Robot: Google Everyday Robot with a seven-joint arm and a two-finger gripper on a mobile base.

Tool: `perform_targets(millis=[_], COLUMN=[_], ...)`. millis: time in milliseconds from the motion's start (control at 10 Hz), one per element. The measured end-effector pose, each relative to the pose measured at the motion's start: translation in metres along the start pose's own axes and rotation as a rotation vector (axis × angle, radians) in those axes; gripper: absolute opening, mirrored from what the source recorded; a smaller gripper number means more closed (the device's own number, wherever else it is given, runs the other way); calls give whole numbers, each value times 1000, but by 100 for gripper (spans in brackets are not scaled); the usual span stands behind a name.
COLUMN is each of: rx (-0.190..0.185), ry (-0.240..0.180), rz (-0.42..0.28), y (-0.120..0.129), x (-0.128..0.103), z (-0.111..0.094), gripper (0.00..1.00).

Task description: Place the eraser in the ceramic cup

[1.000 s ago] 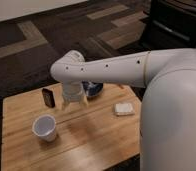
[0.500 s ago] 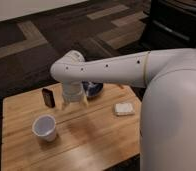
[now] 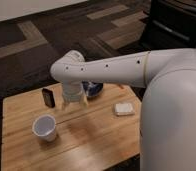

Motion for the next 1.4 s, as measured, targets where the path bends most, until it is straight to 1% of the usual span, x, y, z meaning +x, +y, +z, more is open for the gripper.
perform_targets(millis=[600,800,900,1000,1100,1300,1400], rx=[0,6,17,38,47,62,68], ry=[0,5,10,12,14,16,18], rz=[0,-9,-29,-60,-88,-169,-221], y=[0,2,6,11,17,36,46], x=[0,-5,-8,-14,-19,-29,-35], z=[0,0,0,-1,-3,-6,-7], gripper=[65,65,65,65,65,65,65])
